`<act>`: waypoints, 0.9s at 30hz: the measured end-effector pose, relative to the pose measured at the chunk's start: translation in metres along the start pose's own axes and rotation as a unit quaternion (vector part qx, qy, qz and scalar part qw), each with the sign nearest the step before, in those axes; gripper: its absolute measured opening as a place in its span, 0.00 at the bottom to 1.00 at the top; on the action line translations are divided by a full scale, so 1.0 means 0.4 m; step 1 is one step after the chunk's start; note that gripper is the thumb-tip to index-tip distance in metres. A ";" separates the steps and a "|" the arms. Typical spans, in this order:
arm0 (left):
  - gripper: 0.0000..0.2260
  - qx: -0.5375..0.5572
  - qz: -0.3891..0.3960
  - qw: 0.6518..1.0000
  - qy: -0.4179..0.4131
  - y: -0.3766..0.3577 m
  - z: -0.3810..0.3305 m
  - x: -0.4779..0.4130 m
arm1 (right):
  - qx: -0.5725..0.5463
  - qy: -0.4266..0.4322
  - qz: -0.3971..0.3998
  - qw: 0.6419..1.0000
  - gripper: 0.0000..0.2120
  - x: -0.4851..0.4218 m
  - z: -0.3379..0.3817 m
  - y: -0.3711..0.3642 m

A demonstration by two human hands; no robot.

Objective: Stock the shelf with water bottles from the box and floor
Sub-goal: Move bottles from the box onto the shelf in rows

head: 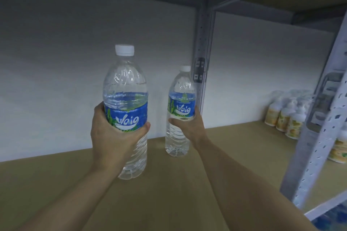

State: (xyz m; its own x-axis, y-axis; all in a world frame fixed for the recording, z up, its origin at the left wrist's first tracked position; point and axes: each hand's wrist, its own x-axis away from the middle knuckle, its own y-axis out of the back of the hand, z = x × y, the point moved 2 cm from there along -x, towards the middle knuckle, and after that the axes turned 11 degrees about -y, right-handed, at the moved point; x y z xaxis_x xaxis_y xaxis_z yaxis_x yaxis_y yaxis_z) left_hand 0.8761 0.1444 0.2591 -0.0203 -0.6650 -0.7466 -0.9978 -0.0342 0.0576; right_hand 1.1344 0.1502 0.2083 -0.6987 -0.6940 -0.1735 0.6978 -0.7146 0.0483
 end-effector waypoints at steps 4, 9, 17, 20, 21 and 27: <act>0.37 0.004 0.004 1.000 -0.010 -0.005 -0.002 -0.001 | 0.043 0.011 0.033 0.998 0.40 -0.022 -0.005 -0.001; 0.37 0.006 0.007 1.000 -0.007 -0.020 0.010 0.012 | 0.064 0.021 0.044 0.997 0.36 -0.030 -0.009 0.006; 0.37 -0.002 0.005 1.000 -0.005 -0.033 0.037 0.021 | 0.118 0.018 0.049 0.992 0.42 -0.040 -0.016 0.003; 0.37 -0.008 0.004 1.000 -0.004 -0.040 0.041 0.020 | 0.133 0.013 0.050 0.990 0.44 -0.061 -0.035 0.000; 0.38 -0.009 0.003 1.000 -0.002 -0.042 0.043 0.021 | 0.134 0.008 0.051 0.990 0.45 -0.061 -0.034 0.002; 0.38 -0.007 0.004 1.000 0.009 -0.046 0.054 0.029 | 0.228 -0.052 0.110 0.966 0.31 0.076 -0.045 0.039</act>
State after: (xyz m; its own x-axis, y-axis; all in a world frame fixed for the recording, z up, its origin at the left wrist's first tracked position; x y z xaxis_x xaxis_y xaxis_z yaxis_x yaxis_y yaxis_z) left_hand 0.8928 0.1532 0.2350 -0.0266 -0.6785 -0.7341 -0.9966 -0.0390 0.0721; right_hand 1.1269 0.1196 0.1860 -0.5700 -0.8216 -0.0122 0.7059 -0.4973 0.5043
